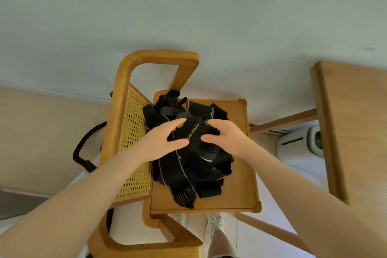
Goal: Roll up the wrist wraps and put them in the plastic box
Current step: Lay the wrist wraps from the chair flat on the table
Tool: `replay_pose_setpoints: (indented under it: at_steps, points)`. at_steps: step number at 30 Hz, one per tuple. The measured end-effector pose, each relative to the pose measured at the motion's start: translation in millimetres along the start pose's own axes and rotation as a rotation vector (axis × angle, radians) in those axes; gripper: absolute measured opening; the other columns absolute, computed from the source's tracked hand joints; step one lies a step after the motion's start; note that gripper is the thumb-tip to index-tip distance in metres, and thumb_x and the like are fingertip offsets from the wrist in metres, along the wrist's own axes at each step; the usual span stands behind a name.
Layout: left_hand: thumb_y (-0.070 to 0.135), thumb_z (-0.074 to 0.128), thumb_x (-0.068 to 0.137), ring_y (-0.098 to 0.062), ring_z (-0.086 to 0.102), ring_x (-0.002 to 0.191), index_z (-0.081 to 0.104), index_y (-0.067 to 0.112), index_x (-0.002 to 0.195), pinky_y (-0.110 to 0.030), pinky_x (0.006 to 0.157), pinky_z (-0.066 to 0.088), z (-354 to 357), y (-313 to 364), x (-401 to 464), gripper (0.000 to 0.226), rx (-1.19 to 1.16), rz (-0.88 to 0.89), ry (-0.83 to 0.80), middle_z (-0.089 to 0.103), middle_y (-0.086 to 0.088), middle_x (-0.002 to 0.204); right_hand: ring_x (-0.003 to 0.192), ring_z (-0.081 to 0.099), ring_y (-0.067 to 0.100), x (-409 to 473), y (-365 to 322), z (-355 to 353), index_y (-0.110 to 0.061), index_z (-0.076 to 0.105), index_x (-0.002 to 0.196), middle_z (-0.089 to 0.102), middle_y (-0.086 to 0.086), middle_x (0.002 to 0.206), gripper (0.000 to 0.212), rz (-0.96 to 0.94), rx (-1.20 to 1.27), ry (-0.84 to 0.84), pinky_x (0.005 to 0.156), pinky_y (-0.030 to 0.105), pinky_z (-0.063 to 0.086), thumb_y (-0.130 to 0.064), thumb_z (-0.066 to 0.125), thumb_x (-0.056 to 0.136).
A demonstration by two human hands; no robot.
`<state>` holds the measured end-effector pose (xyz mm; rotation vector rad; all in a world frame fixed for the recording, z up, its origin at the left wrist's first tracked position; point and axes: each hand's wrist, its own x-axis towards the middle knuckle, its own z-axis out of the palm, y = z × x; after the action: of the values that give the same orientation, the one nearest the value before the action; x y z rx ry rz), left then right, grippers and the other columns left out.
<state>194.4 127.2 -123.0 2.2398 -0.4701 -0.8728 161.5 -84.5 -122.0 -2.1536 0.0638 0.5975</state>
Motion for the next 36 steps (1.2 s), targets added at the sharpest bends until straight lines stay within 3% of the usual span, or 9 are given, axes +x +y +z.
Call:
replay_pose_setpoints:
  at_steps: [4,9,12,15,23,25,29,32,36]
  points:
    - [0.041,0.066,0.083,-0.002,0.037,0.129,0.019,0.037,0.147,-0.027,0.108,0.033,-23,49,-11,0.08,-0.296,0.075,-0.013,0.033,0.017,0.145,0.098,0.067,0.021,-38,-42,-44,-0.018,0.066,0.105,0.071,0.004,0.105,0.016,-0.063,0.332,0.019,0.089,0.037,0.054,-0.011,0.06,0.091]
    - [0.028,0.067,0.086,-0.014,0.067,0.092,0.049,0.024,0.121,-0.032,0.086,0.055,-34,90,-16,0.039,-0.633,-0.065,0.056,0.064,0.001,0.109,0.097,0.067,0.015,-57,-64,-56,-0.018,0.064,0.109,0.071,0.0,0.104,0.019,0.072,0.542,0.14,0.084,0.028,0.052,-0.027,0.057,0.094]
    - [0.03,0.067,0.086,-0.007,0.061,0.093,0.051,0.029,0.112,-0.026,0.082,0.053,-34,95,-20,0.031,-0.391,-0.003,0.157,0.06,0.01,0.106,0.102,0.062,0.018,-53,-67,-48,-0.014,0.061,0.119,0.066,0.001,0.112,0.034,0.415,0.823,0.183,0.085,0.03,0.05,-0.037,0.055,0.094]
    - [0.033,0.061,0.09,0.003,0.053,0.094,0.05,0.034,0.114,-0.012,0.076,0.042,-36,95,-30,0.028,-0.269,0.074,0.252,0.057,0.02,0.103,0.102,0.063,0.024,-47,-64,-38,-0.01,0.058,0.121,0.065,0.008,0.115,0.028,0.456,0.985,0.154,0.082,0.034,0.053,-0.023,0.054,0.096]
    - [0.016,0.062,0.09,0.006,0.051,0.099,0.05,0.032,0.115,-0.004,0.083,0.039,-33,75,-41,0.032,-0.346,0.131,0.373,0.056,0.017,0.11,0.075,0.051,0.025,-24,-83,-11,-0.006,0.059,0.087,0.055,0.016,0.084,0.028,0.407,0.458,0.348,0.066,0.032,0.04,-0.027,0.045,0.1]
    - [0.017,0.061,0.09,-0.005,0.054,0.106,0.05,0.033,0.118,-0.021,0.092,0.045,-35,72,-42,0.034,-0.545,0.044,0.442,0.058,0.009,0.116,0.085,0.058,0.021,-26,-84,-7,-0.01,0.059,0.097,0.063,0.01,0.095,0.021,0.306,0.441,0.349,0.076,0.031,0.047,-0.023,0.043,0.101]
    - [0.019,0.059,0.092,-0.017,0.064,0.097,0.053,0.021,0.116,-0.03,0.071,0.056,-44,72,-42,0.025,-1.017,-0.303,0.344,0.065,-0.002,0.107,0.1,0.064,0.019,-38,-82,-16,-0.026,0.054,0.108,0.067,0.0,0.108,0.019,0.112,0.532,0.265,0.091,0.039,0.053,-0.011,0.048,0.098]
    - [0.02,0.061,0.091,-0.023,0.064,0.092,0.058,0.011,0.108,-0.032,0.065,0.056,-41,74,-37,0.019,-0.972,-0.502,0.195,0.066,-0.008,0.104,0.096,0.064,0.014,-42,-82,-22,-0.023,0.056,0.102,0.067,-0.002,0.102,0.022,0.032,0.451,0.221,0.088,0.031,0.053,-0.003,0.051,0.095]
    - [0.023,0.061,0.091,-0.028,0.056,0.105,0.055,0.009,0.121,-0.042,0.092,0.049,-36,80,-29,0.033,-0.859,-0.55,0.23,0.06,-0.01,0.115,0.107,0.052,0.016,-39,-75,-23,-0.019,0.057,0.101,0.053,-0.005,0.109,0.012,0.017,0.174,0.304,0.093,0.028,0.045,-0.012,0.059,0.091]
